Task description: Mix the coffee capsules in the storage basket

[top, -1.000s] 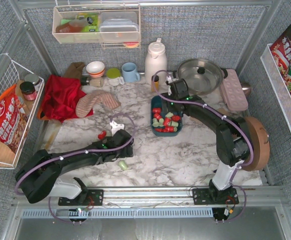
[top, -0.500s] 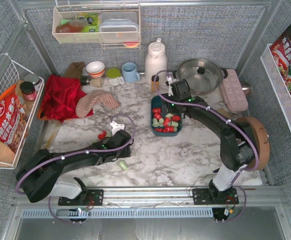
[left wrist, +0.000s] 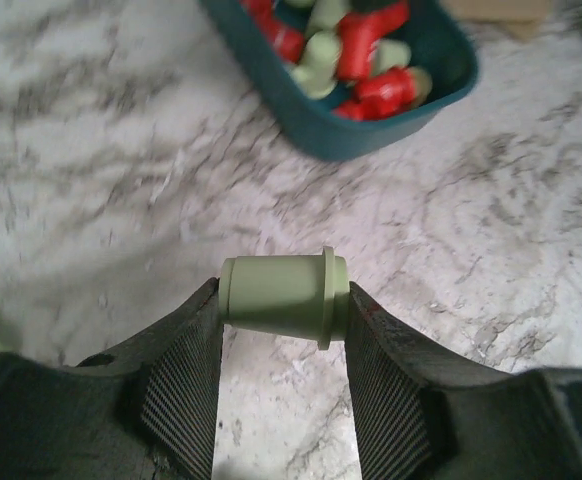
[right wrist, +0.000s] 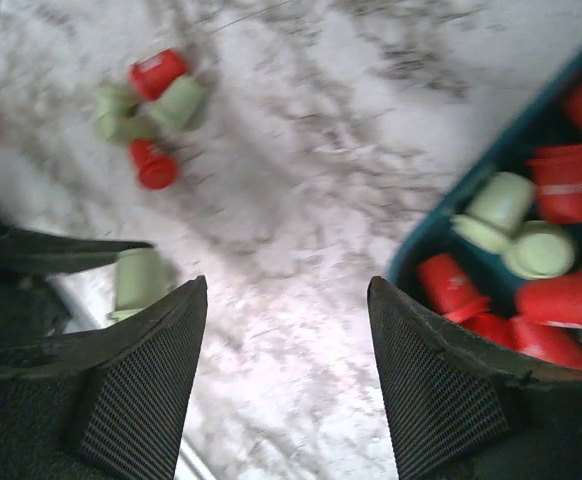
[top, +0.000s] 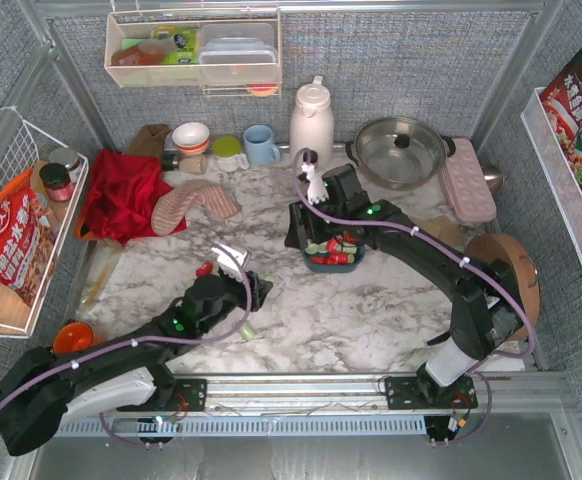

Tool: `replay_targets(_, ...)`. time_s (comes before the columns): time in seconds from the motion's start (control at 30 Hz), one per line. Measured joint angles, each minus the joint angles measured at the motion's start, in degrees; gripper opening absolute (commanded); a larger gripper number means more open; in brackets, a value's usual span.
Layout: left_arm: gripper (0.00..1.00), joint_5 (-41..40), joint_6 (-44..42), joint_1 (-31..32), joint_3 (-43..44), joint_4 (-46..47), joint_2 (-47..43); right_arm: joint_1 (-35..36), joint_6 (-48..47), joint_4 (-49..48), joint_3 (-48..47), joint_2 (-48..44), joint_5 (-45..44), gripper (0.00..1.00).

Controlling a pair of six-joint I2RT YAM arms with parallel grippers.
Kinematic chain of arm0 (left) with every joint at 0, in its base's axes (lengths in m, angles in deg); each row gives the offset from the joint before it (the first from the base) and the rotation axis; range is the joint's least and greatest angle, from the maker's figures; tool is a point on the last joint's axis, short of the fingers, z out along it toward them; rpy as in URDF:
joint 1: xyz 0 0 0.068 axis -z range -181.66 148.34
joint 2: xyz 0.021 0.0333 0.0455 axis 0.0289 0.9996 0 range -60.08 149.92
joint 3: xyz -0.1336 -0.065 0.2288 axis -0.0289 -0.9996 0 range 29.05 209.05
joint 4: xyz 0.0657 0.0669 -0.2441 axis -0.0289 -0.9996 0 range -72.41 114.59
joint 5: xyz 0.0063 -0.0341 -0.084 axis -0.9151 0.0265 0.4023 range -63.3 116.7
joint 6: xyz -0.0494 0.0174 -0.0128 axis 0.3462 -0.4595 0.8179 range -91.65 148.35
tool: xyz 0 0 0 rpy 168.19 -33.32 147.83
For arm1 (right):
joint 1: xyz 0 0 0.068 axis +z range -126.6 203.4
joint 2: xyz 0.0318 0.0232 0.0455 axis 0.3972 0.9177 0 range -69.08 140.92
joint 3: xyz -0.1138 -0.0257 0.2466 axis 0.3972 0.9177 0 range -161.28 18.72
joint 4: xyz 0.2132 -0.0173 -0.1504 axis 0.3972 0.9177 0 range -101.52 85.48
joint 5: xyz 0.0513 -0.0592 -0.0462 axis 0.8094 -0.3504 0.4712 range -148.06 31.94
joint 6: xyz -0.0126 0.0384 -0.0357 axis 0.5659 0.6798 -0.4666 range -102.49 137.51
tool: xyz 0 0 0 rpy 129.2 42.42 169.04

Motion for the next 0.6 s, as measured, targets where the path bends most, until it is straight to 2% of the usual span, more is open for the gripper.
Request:
replay_targets(0.1,0.42,2.4,-6.4,0.4,-3.8,8.7,-3.0,2.6,1.1,0.5,0.0,-1.1,4.2,0.69)
replay_targets(0.23,0.42,4.2,-12.3,0.8,-4.5,14.1,-4.1,5.2,1.5,0.5,0.2,-1.8,8.5,0.69)
replay_targets(0.5,0.42,7.1,-18.2,2.2,-4.6,17.0,-4.2,8.4,1.7,1.3,0.2,0.0,12.7,0.68)
replay_targets(0.6,0.42,7.2,-19.3,2.8,-4.5,17.2,-3.7,9.2,1.7,1.3,0.2,0.7,13.2,0.65)
